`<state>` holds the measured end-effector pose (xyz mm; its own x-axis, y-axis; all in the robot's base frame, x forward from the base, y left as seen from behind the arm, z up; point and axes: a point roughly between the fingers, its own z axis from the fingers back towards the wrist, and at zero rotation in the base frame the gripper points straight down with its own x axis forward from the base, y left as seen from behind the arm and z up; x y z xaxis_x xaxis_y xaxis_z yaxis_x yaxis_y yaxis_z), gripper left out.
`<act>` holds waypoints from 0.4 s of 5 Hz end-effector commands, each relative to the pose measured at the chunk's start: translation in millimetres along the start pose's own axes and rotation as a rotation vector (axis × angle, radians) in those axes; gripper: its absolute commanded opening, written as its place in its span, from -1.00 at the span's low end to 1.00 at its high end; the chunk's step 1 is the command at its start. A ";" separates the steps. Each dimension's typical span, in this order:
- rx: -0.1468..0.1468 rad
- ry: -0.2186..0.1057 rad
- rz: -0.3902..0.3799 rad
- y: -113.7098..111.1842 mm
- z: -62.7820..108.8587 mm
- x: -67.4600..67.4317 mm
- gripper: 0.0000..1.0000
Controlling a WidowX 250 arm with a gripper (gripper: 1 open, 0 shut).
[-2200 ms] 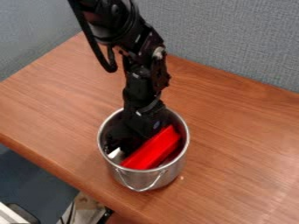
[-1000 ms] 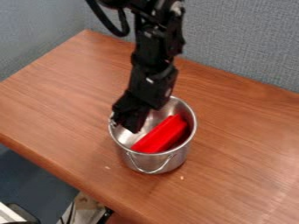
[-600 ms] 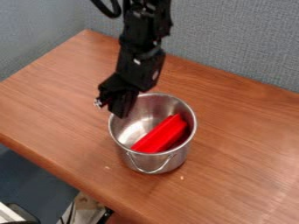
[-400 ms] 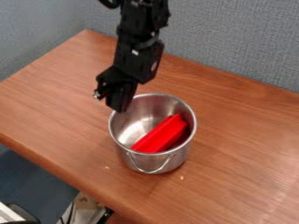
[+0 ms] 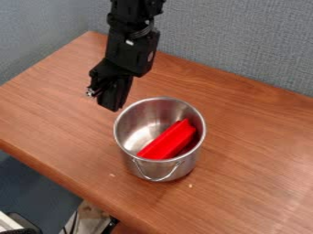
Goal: Put the red object in the metal pot
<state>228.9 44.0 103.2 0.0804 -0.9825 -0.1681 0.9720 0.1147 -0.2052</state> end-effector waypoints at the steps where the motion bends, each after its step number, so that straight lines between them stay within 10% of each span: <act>1: 0.061 0.002 0.039 2.0 5.5 6.1 -1.00; 2: 0.074 0.006 0.049 7.6 -3.1 19.3 -1.00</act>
<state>235.7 25.5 92.1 0.1298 -0.9750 -0.1802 0.9780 0.1558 -0.1389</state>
